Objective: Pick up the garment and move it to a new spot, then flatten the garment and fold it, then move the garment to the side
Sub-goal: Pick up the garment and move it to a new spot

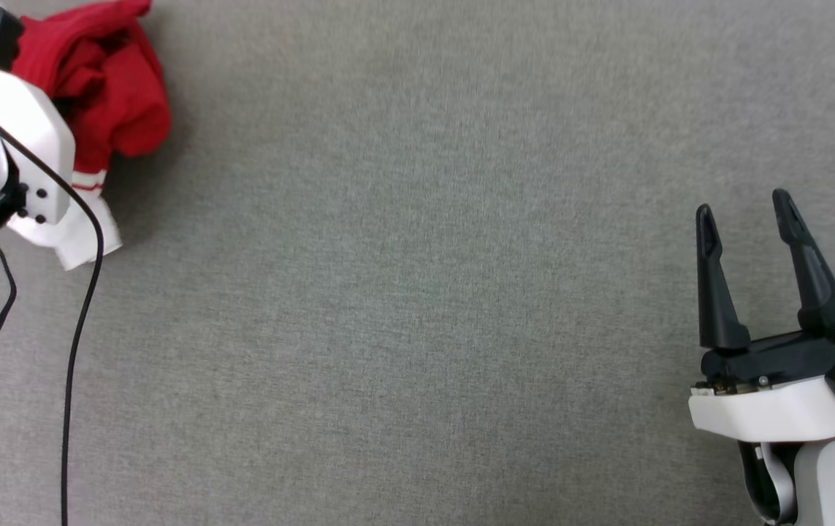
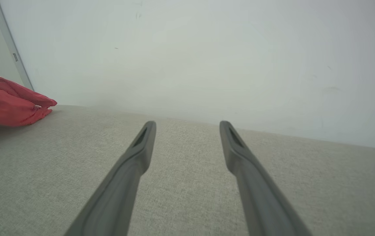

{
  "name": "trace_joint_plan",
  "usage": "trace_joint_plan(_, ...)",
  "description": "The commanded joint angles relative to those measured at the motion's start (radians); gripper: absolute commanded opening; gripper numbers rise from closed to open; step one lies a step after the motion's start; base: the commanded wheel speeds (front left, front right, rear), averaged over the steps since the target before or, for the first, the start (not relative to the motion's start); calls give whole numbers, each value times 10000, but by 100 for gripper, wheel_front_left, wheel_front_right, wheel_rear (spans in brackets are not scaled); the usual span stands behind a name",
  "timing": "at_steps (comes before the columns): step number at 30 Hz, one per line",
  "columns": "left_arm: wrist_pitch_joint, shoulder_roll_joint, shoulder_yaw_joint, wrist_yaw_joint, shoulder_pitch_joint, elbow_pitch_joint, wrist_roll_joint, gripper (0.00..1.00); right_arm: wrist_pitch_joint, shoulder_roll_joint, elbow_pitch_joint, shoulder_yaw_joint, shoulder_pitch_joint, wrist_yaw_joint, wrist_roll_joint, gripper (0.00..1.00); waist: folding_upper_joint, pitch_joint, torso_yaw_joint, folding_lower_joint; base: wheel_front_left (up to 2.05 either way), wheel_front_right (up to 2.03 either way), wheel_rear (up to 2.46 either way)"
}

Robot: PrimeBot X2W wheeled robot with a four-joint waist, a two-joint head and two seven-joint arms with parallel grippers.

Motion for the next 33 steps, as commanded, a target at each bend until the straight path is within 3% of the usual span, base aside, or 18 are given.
trace_joint_plan(1,-243,10,-122,1,-192,-174,133,0,-21,6,46,14,163,-7,97,100,0,-532,-33,0,0,0,0)
trace_joint_plan(9,-749,-292,-570,5,-786,-1240,794,0,-21,6,203,-124,503,-7,446,100,0,-1469,-576,0,0,0,0)
trace_joint_plan(19,-699,-1120,-1380,3,-1392,-2840,1344,0,-19,9,211,-333,695,-7,711,100,0,-1966,-1948,0,0,0,0)
trace_joint_plan(26,-863,-2193,-2557,2,-1675,-3429,1605,0,-21,11,134,-564,677,-7,912,100,0,-1765,-2866,0,0,0,0)
trace_joint_plan(33,-1575,-3627,-4007,3,-1010,-3125,1729,0,-21,11,74,-795,714,-7,1050,100,0,-1506,-3149,0,0,0,0)
